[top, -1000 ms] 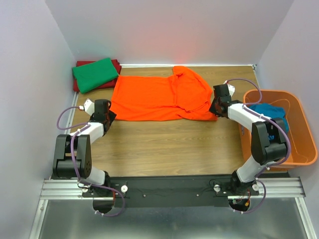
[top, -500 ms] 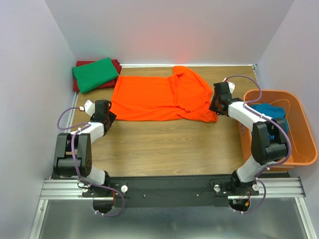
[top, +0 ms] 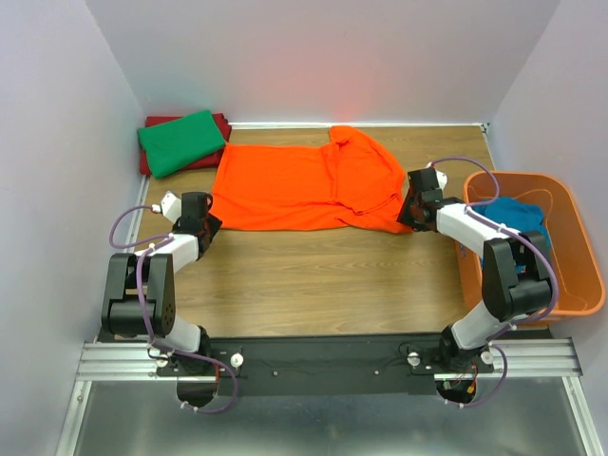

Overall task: Fold and stack the t-shirts
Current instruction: Fold the flattened tshirt in 1/3 of the way

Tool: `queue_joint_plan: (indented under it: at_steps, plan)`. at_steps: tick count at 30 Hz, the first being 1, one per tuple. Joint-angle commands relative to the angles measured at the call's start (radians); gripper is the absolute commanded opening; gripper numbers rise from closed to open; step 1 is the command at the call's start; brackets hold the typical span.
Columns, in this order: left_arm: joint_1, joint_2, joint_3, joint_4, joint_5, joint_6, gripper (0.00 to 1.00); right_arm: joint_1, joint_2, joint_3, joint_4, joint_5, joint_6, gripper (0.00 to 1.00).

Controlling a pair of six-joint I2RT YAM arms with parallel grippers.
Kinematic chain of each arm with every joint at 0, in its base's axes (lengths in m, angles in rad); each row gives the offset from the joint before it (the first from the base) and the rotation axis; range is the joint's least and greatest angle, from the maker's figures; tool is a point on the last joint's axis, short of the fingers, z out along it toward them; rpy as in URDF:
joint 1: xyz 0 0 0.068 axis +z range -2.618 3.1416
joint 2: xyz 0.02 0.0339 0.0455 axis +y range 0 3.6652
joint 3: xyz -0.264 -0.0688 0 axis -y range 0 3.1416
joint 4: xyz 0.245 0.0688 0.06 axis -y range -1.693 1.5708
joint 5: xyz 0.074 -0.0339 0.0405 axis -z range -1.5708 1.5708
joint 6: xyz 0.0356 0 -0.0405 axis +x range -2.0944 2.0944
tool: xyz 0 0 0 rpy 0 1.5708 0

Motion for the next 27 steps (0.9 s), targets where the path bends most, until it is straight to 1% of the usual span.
queue_joint_plan:
  at_steps: [1,2,3,5,6,7,8,9,10,12,13,16,22,27]
  plan:
    - [0.005,0.012,-0.018,0.021,-0.034,0.008,0.47,-0.004,0.003,-0.012,0.017,-0.009,0.02,0.43]
    - [0.005,0.01,-0.018,0.023,-0.034,0.008,0.47,-0.004,0.005,-0.012,0.019,-0.011,0.02,0.42]
    - [0.005,0.012,-0.018,0.023,-0.034,0.008,0.47,-0.006,0.008,-0.011,0.019,-0.011,0.02,0.38]
    - [0.005,0.012,-0.018,0.023,-0.036,0.009,0.48,-0.004,0.013,-0.006,0.021,-0.015,0.02,0.37]
    - [0.029,0.01,-0.02,0.023,-0.037,0.009,0.47,-0.004,0.016,-0.003,0.021,-0.02,0.02,0.35]
    - [0.03,0.008,-0.021,0.023,-0.039,0.011,0.47,-0.004,0.022,-0.003,0.021,-0.023,0.017,0.31]
    - [0.031,0.008,-0.023,0.024,-0.039,0.011,0.47,-0.004,0.023,0.002,0.021,-0.025,0.014,0.29]
    - [0.033,0.007,-0.024,0.024,-0.04,0.012,0.47,-0.004,0.026,0.006,0.019,-0.025,0.005,0.19]
    - [0.034,0.008,-0.024,0.024,-0.042,0.012,0.48,-0.006,0.026,0.009,0.019,-0.019,0.0,0.14]
    - [0.034,0.012,-0.026,0.026,-0.042,0.012,0.47,-0.004,0.026,0.023,0.017,-0.008,-0.012,0.06]
    - [0.036,0.01,-0.027,0.026,-0.043,0.011,0.47,-0.004,0.026,0.029,0.016,0.001,-0.035,0.03]
    - [0.037,0.012,-0.031,0.034,-0.043,0.014,0.47,-0.004,0.032,0.069,-0.021,0.052,-0.064,0.01]
    - [0.036,0.021,-0.026,0.038,-0.043,0.017,0.46,-0.004,0.04,0.129,-0.091,0.127,-0.112,0.01]
    - [0.037,0.033,-0.023,0.041,-0.043,0.014,0.45,-0.004,0.032,0.151,-0.108,0.13,-0.116,0.01]
